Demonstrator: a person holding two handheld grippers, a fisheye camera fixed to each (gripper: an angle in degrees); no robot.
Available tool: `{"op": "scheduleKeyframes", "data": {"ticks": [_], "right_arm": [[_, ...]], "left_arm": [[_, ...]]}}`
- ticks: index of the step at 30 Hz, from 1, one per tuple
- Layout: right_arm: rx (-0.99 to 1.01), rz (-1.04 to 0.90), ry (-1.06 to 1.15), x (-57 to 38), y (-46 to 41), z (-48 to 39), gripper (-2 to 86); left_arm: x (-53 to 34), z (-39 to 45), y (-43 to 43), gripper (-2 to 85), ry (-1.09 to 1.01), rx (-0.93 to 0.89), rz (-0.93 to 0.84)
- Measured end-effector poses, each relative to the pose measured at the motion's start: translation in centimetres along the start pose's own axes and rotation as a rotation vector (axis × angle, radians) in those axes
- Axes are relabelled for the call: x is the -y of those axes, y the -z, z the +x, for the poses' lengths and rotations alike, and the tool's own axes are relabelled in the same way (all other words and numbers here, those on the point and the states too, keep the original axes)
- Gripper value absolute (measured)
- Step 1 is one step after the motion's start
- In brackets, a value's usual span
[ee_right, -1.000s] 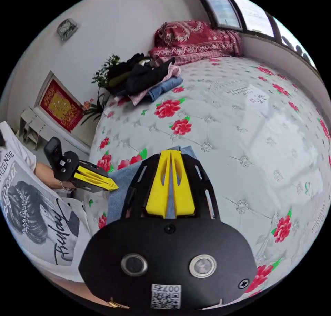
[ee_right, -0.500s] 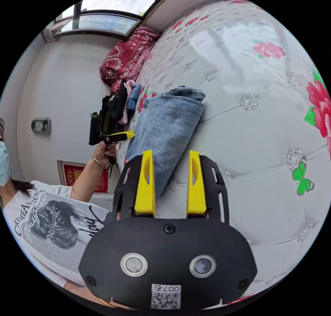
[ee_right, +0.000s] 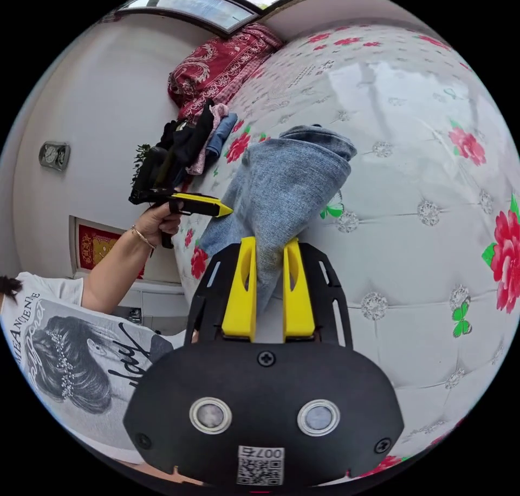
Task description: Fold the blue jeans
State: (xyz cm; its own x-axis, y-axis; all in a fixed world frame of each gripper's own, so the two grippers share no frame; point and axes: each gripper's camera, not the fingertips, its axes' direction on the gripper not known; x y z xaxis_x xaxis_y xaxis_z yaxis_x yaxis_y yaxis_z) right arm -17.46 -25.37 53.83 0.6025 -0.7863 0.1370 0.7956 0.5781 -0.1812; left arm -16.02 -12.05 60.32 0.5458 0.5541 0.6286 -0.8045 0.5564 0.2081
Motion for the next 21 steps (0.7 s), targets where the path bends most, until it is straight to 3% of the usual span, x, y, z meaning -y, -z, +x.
{"op": "scheduleKeyframes", "data": {"ticks": [12,21], "right_arm": [[0.053,0.0,0.212,-0.9,1.1,-8.9,6.8],[0.089,0.035,0.292,7.9,-4.2,-19.3,7.2]], "left_arm": [[-9.3,5.8,8.7,4.6,0.082,0.094,0.192],[-10.1,0.5,20.9,4.6,0.036,0.224,0.281]]}}
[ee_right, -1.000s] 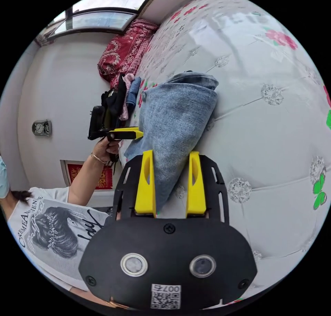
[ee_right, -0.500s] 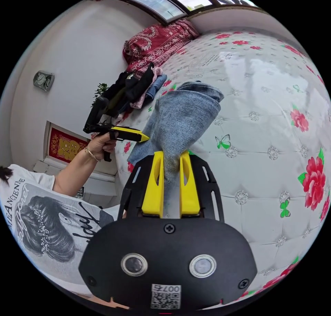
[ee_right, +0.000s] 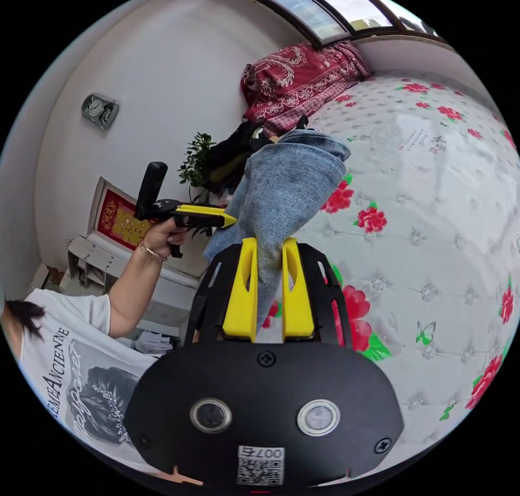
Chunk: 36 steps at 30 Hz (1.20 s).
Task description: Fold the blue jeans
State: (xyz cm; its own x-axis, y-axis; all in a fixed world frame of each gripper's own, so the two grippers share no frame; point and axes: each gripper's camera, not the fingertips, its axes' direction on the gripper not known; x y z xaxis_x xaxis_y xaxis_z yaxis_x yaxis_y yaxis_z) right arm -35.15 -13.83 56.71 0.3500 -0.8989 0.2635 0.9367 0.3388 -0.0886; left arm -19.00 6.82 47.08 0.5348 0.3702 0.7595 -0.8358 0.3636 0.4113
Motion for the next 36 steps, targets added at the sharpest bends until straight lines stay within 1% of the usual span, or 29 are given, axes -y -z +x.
{"op": "scheduleKeyframes", "data": {"ticks": [3,5,9,12,15,16,17,19,22,24,27,29,31,33,34,36], "right_arm": [[0.01,0.053,0.004,6.4,-2.8,-2.1,7.3],[0.026,0.099,0.011,12.1,-5.4,-3.4,7.2],[0.041,0.135,0.007,20.6,-9.7,-4.1,7.0],[0.035,0.118,-0.027,26.6,-14.3,-3.0,6.5],[0.023,0.024,-0.087,30.9,-21.1,0.1,6.0],[-0.015,-0.041,-0.118,31.5,-24.4,1.6,5.7],[-0.044,-0.137,-0.147,31.7,-27.7,3.1,5.5],[-0.048,-0.184,-0.137,31.1,-30.4,4.2,5.3],[-0.025,-0.126,-0.05,30.3,-30.8,3.7,5.1],[-0.025,-0.136,-0.025,30.1,-30.7,3.2,4.7],[-0.078,-0.092,0.03,28.5,-28.5,1.7,3.6],[-0.104,-0.008,0.076,25.9,-24.7,-0.1,2.7],[-0.137,0.072,0.139,23.2,-21.2,-2.4,2.4],[-0.236,0.138,0.206,19.7,-18.0,-5.3,2.3],[-0.313,0.2,0.259,16.7,-15.9,-7.6,2.4],[-0.458,0.287,0.328,11.5,-13.3,-10.9,2.5]], "left_arm": [[3.9,-4.6,4.7,4.5,-0.046,0.065,0.018],[7.4,-8.1,8.1,4.3,-0.075,0.154,0.025],[12.6,-13.7,10.8,3.1,-0.08,0.263,0.024],[16.2,-19.1,9.2,2.8,-0.045,0.318,-0.011],[18.1,-24.0,2.7,3.1,0.009,0.403,-0.12],[18.1,-25.8,-1.0,3.4,0.032,0.421,-0.189],[17.5,-27.1,-4.5,4.3,0.041,0.441,-0.26],[16.3,-28.1,-7.6,5.1,0.045,0.456,-0.275],[14.7,-28.6,-8.3,5.8,0.029,0.459,-0.198],[13.8,-28.6,-8.0,6.0,0.03,0.441,-0.176],[11.5,-28.6,-6.2,5.4,0.052,0.393,-0.104],[8.6,-28.0,-3.4,4.4,0.078,0.367,0.006],[5.6,-26.2,-1.1,3.8,0.083,0.413,0.102],[2.1,-23.3,0.7,2.3,0.056,0.452,0.21],[-0.4,-21.1,1.3,1.4,0.033,0.437,0.279],[-4.3,-17.4,1.0,0.0,-0.057,0.34,0.395]]}}
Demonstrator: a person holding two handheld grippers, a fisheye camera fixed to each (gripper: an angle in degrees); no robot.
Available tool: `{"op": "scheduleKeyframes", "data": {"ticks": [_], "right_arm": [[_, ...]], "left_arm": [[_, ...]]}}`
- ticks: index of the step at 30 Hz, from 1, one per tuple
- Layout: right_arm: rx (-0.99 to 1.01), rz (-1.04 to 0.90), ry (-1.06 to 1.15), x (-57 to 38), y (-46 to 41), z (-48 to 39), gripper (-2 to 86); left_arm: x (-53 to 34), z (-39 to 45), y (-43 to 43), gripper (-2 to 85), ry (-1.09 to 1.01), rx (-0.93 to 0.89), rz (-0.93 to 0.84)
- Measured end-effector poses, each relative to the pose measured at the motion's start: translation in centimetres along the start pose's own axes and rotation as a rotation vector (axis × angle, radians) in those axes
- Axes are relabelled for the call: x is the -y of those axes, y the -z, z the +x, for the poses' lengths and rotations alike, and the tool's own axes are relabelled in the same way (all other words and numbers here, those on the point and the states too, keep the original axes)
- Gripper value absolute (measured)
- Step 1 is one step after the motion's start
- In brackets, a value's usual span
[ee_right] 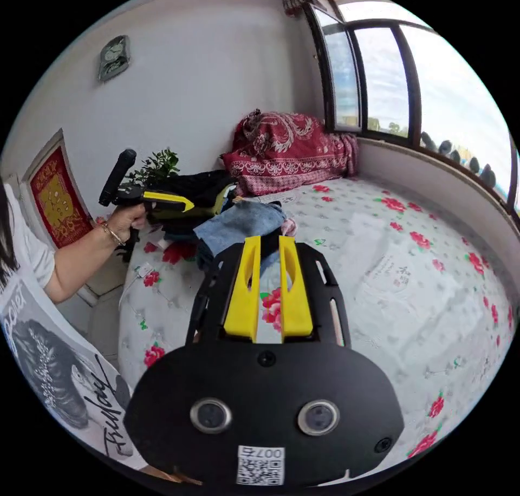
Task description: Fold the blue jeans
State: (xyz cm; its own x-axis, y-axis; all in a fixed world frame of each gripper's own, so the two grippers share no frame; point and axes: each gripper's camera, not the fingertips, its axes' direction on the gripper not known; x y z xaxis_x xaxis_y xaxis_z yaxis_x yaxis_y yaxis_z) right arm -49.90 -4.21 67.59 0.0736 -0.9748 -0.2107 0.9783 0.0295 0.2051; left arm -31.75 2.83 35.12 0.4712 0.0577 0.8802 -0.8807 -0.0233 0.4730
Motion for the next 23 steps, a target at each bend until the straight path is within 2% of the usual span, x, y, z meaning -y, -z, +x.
{"op": "scheduleKeyframes", "data": {"ticks": [2,4,8,11,16,19,21,23], "right_arm": [[-0.184,0.11,0.068,-4.5,6.1,-3.8,2.4],[-0.173,0.122,0.069,-7.5,9.7,-5.5,2.3],[0.038,0.067,-0.109,-12.8,16.7,-5.9,0.4],[0.078,0.055,-0.127,-16.2,21.2,-7.0,-0.1],[-0.171,0.056,-0.149,-21.5,27.6,-8.4,0.0],[-0.214,-0.055,-0.151,-25.3,31.1,-7.1,0.5],[-0.221,-0.076,-0.16,-28.3,34.0,-5.9,1.0],[-0.365,-0.074,-0.189,-33.0,38.5,-4.2,2.3]], "left_arm": [[-5.2,5.2,1.6,-0.6,-0.07,-0.218,0.189],[-8.2,8.8,1.2,-0.8,-0.092,-0.383,0.229],[-12.0,17.8,-1.1,-0.9,-0.18,-0.745,0.131],[-13.5,24.3,-1.5,-1.0,-0.336,-0.995,0.074],[-15.9,34.7,-2.1,-1.0,-0.475,-1.153,-0.029],[-17.4,41.4,-2.7,-1.0,-0.465,-1.264,-0.054],[-18.5,46.1,-3.6,-1.0,-0.447,-1.273,-0.101],[-20.4,52.6,-5.0,-1.0,-0.434,-1.275,-0.143]]}}
